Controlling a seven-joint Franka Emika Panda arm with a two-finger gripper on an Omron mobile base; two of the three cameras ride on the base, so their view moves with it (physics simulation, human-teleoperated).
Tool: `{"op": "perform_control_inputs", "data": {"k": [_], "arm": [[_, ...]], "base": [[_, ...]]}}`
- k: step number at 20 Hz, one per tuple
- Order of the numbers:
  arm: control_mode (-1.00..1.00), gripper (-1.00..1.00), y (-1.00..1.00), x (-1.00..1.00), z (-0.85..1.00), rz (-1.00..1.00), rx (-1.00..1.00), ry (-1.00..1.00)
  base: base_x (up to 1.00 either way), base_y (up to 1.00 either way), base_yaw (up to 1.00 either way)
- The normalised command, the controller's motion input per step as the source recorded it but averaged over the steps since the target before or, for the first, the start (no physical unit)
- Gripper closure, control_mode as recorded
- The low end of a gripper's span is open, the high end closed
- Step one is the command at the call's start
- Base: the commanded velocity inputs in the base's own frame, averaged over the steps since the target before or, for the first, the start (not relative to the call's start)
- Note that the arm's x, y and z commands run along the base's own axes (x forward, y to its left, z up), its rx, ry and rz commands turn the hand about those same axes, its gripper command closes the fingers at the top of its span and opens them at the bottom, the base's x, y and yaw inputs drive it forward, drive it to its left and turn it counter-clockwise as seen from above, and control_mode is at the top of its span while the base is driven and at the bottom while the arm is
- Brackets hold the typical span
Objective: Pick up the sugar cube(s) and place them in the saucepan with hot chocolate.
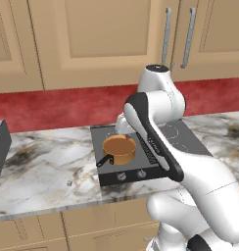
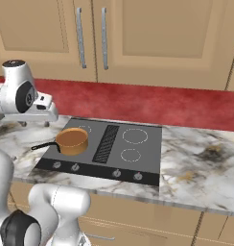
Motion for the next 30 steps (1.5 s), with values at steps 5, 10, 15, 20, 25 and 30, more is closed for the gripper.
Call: {"op": "perform_control_inputs", "data": {"k": [5, 10, 15, 20, 25, 30], "arm": [[-1.0, -1.0, 0.89, -0.05, 0.0, 0.09, -0.09, 0.0], [-1.0, -1.0, 0.87, 0.0, -0.04, 0.1, -0.1, 0.0], [-1.0, -1.0, 0.86, 0.0, -0.2, 0.12, -0.15, 0.0], [-1.0, -1.0, 0.83, 0.0, -0.43, 0.19, -0.13, 0.01], [-1.0, -1.0, 0.25, 0.0, -0.49, 0.21, 0.0, 0.03], [-1.0, -1.0, 0.0, 0.05, -0.49, 0.19, 0.02, 0.13]], "base": [[0.0, 0.0, 0.0], [0.0, 0.0, 0.0], [0.0, 0.0, 0.0], [0.0, 0.0, 0.0], [0.0, 0.0, 0.0], [0.0, 0.0, 0.0]]}}
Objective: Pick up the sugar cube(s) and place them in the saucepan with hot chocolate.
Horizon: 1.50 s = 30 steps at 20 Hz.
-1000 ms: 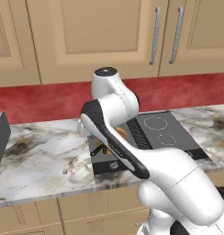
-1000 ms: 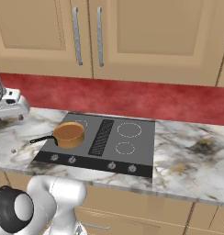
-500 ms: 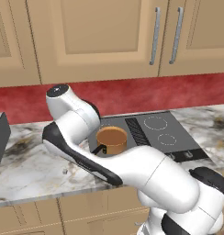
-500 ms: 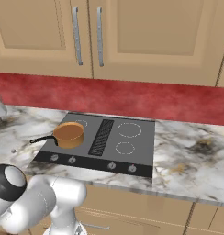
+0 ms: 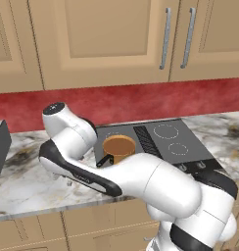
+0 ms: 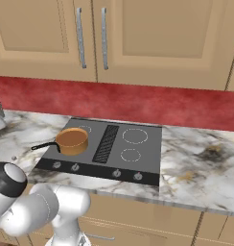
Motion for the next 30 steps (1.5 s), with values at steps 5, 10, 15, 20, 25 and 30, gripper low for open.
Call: {"op": "perform_control_inputs", "data": {"k": [5, 10, 15, 20, 25, 30], "arm": [[-1.0, -1.0, 0.0, 0.28, -0.51, 0.18, 0.03, 0.23], [-1.0, -1.0, 0.01, 0.34, -0.26, 0.21, 0.0, 0.02], [-1.0, -1.0, 0.0, 0.37, -0.21, 0.18, -0.02, 0.0], [-1.0, -1.0, 0.0, 0.36, -0.34, 0.14, -0.03, 0.01], [-1.0, -1.0, 0.01, 0.36, -0.23, 0.1, -0.02, 0.1], [-1.0, -1.0, 0.2, 0.15, -0.3, 0.04, -0.03, 0.13]], "base": [[0.0, 0.0, 0.0], [0.0, 0.0, 0.0], [0.0, 0.0, 0.0], [0.0, 0.0, 0.0], [0.0, 0.0, 0.0], [0.0, 0.0, 0.0]]}}
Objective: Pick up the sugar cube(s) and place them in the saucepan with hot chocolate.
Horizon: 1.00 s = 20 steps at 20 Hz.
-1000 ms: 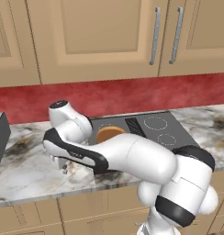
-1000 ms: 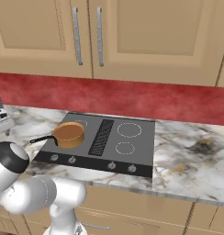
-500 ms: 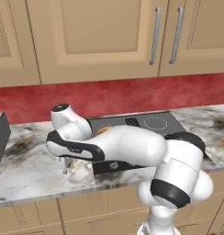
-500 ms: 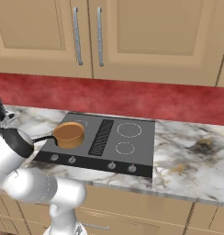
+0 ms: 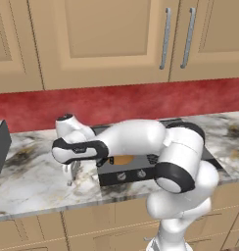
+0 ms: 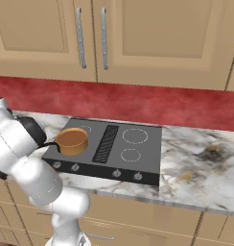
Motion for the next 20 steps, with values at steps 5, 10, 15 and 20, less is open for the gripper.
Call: {"op": "perform_control_inputs", "data": {"k": [5, 10, 15, 20], "arm": [[-1.0, -1.0, 0.33, 0.01, -0.36, 0.0, -0.06, 0.08], [-1.0, -1.0, 0.14, 0.0, -0.25, 0.0, -0.09, 0.01], [-1.0, -1.0, 0.01, 0.05, -0.12, 0.0, -0.08, 0.0], [-1.0, -1.0, 0.03, 0.14, -0.12, 0.0, -0.05, 0.0]], "base": [[0.0, 0.0, 0.0], [0.0, 0.0, 0.0], [0.0, 0.0, 0.0], [0.0, 0.0, 0.0]]}}
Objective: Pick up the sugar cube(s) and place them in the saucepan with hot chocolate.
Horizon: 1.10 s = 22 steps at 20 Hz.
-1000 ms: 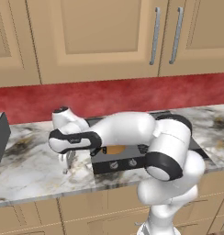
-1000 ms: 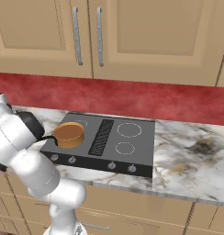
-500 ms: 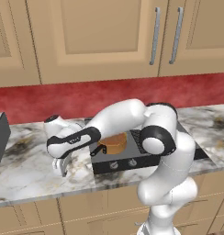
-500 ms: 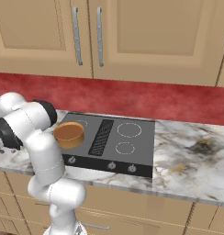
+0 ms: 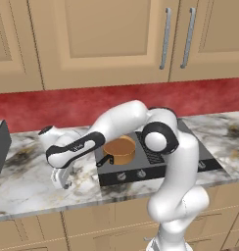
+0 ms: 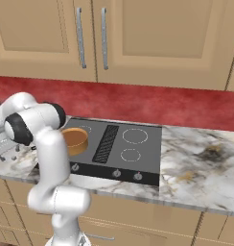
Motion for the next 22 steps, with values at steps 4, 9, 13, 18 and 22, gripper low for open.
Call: {"op": "perform_control_inputs", "data": {"k": [4, 9, 13, 18, 22], "arm": [[-1.0, -1.0, 0.0, 0.21, -0.23, 0.0, -0.04, 0.0], [-1.0, -1.0, 0.0, 0.26, -0.25, 0.0, -0.02, 0.0], [-1.0, -1.0, 0.01, 0.11, -0.23, 0.0, 0.0, 0.0], [-1.0, -1.0, 0.0, 0.0, -0.21, 0.0, 0.0, 0.02], [-1.0, -1.0, 0.0, -0.03, -0.18, 0.0, 0.0, 0.04]], "base": [[0.0, 0.0, 0.0], [0.0, 0.0, 0.0], [0.0, 0.0, 0.0], [0.0, 0.0, 0.0], [0.0, 0.0, 0.0]]}}
